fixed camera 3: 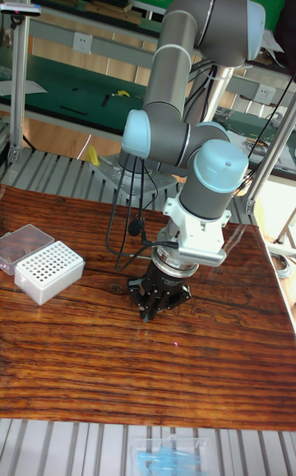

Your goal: Insert a medium pipette tip into the holder for medium pipette tips

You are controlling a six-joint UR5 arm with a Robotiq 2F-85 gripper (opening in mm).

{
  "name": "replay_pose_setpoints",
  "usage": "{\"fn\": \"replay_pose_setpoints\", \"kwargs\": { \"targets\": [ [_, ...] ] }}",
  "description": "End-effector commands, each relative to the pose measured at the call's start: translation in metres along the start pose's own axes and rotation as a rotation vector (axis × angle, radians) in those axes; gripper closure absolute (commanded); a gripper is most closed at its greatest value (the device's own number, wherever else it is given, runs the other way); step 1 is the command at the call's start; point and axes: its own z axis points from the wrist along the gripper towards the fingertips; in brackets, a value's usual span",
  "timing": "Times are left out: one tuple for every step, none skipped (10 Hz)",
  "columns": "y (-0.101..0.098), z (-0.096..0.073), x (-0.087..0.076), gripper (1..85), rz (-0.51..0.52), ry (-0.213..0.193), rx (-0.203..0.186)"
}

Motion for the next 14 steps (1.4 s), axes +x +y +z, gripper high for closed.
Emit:
{"fn": "replay_pose_setpoints", "kwargs": {
  "targets": [
    [0.0007, -0.0009, -0.0016, 63.7, 0.003, -0.005, -0.007],
    [0.0007, -0.0009, -0.0016, 64.3, 0.009, -0.005, -0.007],
    [-0.0009, -0.0009, -0.0015, 69.0, 0.017, -0.005, -0.001],
    [-0.0024, -0.0009, -0.0011, 71.0, 0.018, -0.003, 0.005],
    [-0.0016, -0.0009, -0.0015, 71.0, 0.018, -0.003, 0.002],
    [-0.0016, -0.0009, -0.0011, 70.7, 0.018, -0.002, 0.002],
    [-0.0015, -0.0009, -0.0007, 70.7, 0.017, 0.000, 0.002],
    [-0.0007, -0.0009, -0.0008, 70.7, 0.015, 0.000, -0.002],
    [-0.0003, -0.0009, -0.0008, 70.3, 0.015, 0.000, -0.003],
    [-0.0003, -0.0009, -0.0008, 70.3, 0.015, 0.000, -0.003],
    [0.0000, -0.0009, -0.0009, 70.0, 0.013, -0.001, -0.005],
    [-0.0008, -0.0009, -0.0039, 68.7, 0.006, -0.011, -0.002],
    [-0.0001, -0.0009, -0.0052, 67.3, 0.001, -0.016, -0.005],
    [-0.0010, -0.0009, -0.0056, 67.0, 0.001, -0.017, -0.001]
  ]
}}
